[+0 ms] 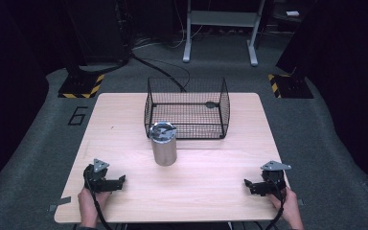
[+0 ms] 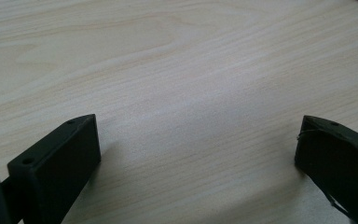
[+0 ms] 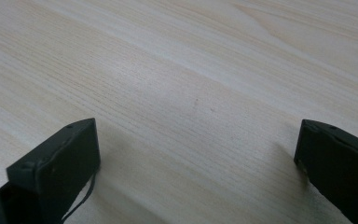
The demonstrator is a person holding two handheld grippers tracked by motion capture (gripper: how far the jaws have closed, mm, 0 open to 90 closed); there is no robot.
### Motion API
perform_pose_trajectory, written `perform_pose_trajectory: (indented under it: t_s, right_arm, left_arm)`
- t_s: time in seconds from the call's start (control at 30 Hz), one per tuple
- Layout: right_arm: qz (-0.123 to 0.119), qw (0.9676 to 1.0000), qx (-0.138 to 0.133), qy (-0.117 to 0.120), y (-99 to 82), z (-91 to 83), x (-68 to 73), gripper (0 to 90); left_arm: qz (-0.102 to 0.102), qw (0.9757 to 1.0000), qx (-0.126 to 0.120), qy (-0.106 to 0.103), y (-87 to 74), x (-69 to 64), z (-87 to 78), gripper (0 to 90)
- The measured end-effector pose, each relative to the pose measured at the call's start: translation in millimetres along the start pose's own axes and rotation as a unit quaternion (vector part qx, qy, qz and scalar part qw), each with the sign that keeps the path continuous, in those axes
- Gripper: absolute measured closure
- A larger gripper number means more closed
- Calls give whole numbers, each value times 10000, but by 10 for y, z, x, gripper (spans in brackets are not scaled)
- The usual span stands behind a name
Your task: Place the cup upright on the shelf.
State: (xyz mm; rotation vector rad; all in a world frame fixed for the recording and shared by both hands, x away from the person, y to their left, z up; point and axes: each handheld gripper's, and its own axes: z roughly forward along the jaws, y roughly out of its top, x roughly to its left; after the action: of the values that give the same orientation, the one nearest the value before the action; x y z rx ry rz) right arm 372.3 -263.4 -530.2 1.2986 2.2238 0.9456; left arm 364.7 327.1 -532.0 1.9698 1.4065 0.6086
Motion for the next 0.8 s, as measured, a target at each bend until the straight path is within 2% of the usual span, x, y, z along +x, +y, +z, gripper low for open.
perform_pose_trajectory:
  t_s: [0.27, 0.3, 0.57, 0.67, 0.8]
  right_arm:
    - [-28, 10000, 67, 36, 11, 4, -6, 0]
    - [-33, 10000, 50, 38, 19, 13, -7, 0]
    - [-96, 9999, 10, 104, 36, 36, -22, 0]
    - [-99, 9999, 10, 104, 36, 36, -22, 0]
    - [-98, 9999, 10, 105, 36, 36, -22, 0]
  left_arm:
    - [33, 10000, -6, -31, 4, 9, 5, 0]
    - [-27, 10000, -2, 16, 6, 1, 8, 0]
    - [-137, 9998, -32, 104, 6, -16, 10, 2]
    - [-115, 9999, -32, 110, 5, -12, 7, 2]
    - [-114, 9999, -83, 35, 10, 2, -24, 1]
